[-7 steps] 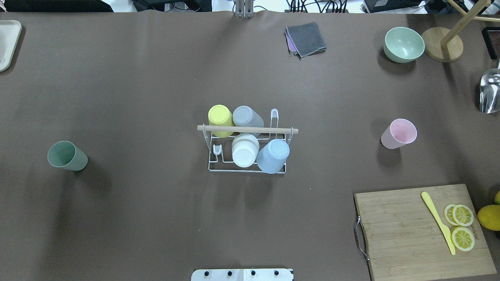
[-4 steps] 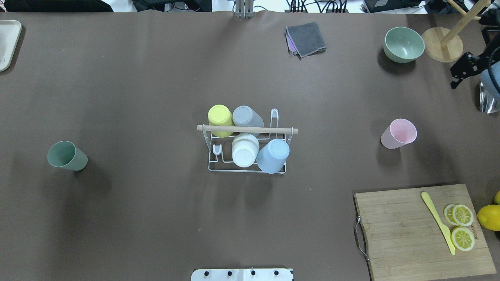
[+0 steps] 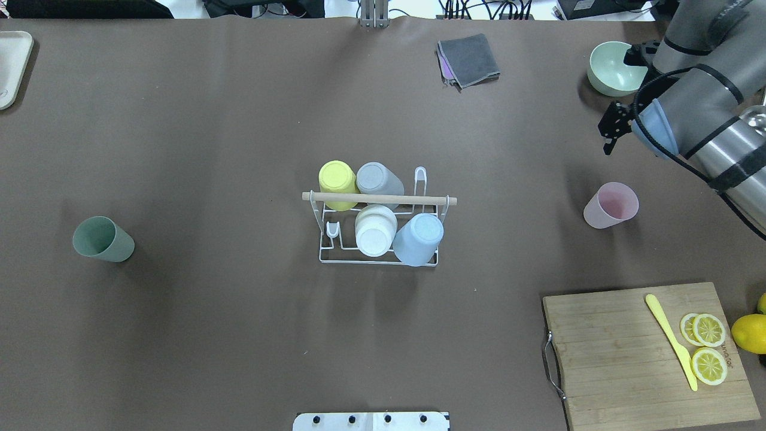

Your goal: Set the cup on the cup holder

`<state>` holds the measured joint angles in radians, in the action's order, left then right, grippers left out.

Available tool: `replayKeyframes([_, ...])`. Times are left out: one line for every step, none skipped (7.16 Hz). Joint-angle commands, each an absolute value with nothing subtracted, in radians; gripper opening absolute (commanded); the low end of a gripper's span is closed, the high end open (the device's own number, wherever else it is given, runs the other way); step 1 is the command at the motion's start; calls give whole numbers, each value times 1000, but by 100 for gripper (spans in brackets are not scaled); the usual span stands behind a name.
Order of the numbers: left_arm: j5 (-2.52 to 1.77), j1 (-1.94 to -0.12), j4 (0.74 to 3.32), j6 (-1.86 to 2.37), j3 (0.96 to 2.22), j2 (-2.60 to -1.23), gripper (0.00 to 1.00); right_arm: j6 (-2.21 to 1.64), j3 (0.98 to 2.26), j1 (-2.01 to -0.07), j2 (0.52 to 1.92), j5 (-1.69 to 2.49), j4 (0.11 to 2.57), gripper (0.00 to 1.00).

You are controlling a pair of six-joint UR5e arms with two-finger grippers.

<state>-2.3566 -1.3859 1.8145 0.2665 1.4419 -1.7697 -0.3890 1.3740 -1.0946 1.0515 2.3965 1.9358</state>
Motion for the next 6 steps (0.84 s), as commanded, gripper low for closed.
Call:
replayKeyframes([-2355, -1378, 1503, 285, 1317, -2004, 97, -336, 1261, -1062, 976, 2427, 1940, 100])
replayKeyframes([-2355, -1364, 1408, 291, 1281, -2064, 97, -286, 1235, -1062, 960, 2425, 1944, 100])
replayKeyframes([-2355, -1364, 1340, 290, 1260, -2104, 97, -272, 1226, -1060, 956, 2427, 1947, 100])
replayKeyframes([-2338, -1364, 1253, 279, 1256, -2132, 97, -229, 1204, -1057, 956, 2427, 1950, 100])
replayKeyframes([-2277, -1344, 1171, 276, 1256, -2147, 97, -139, 1177, -1057, 942, 2427, 2007, 100])
replayKeyframes([-2273, -1289, 1107, 275, 1258, -2141, 97, -76, 1149, -1057, 924, 2425, 2070, 99])
